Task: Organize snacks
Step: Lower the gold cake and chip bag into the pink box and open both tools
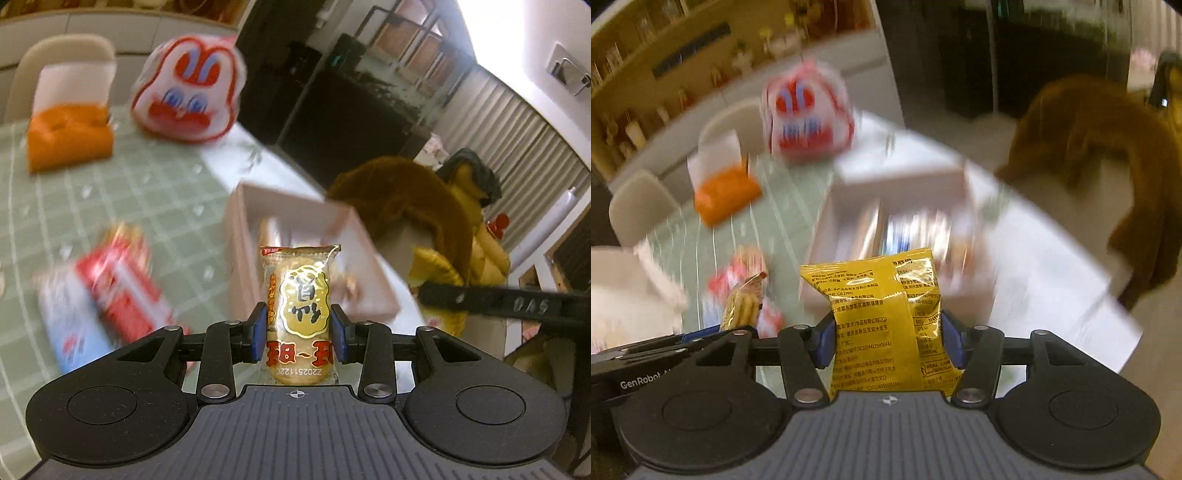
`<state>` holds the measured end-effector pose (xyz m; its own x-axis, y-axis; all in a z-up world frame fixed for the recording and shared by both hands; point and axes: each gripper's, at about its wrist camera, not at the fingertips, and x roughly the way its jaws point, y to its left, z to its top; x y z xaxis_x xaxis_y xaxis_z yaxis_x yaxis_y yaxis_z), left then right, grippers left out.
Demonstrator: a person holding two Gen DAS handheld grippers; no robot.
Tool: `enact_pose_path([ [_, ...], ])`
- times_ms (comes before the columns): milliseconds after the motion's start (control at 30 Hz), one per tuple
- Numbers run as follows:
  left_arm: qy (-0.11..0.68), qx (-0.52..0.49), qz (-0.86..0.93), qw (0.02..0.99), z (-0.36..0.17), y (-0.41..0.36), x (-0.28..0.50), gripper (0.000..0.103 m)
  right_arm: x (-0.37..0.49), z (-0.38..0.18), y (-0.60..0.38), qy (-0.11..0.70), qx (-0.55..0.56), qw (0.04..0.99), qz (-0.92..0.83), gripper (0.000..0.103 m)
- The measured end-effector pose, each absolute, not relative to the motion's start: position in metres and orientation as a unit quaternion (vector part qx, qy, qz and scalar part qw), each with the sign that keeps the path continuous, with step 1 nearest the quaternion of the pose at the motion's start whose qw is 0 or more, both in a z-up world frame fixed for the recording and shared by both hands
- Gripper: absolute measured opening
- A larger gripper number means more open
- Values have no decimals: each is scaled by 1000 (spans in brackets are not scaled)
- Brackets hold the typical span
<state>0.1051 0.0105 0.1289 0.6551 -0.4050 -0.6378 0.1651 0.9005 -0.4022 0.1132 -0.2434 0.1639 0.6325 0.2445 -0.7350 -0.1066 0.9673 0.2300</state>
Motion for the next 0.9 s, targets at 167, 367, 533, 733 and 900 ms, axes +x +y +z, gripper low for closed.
enact_pose_path([
  [167, 388, -140, -161, 897, 132, -14, 143, 40, 164, 184, -259, 398, 78, 909, 94, 56],
  [367, 412, -130, -161, 887, 94, -46, 230, 43, 253, 160, -249, 439, 80, 890, 95, 64],
  [533, 414, -155, -143, 886, 84, -34, 222, 43, 274, 137, -250, 462, 67, 880, 85, 69],
  [733, 387, -159, -86, 904, 85, 20, 182, 43, 259, 114, -246, 480, 70, 870, 85, 70],
  [900, 368, -176, 30, 912, 75, 85, 138, 43, 234, 106, -203, 478, 60, 869, 108, 70],
])
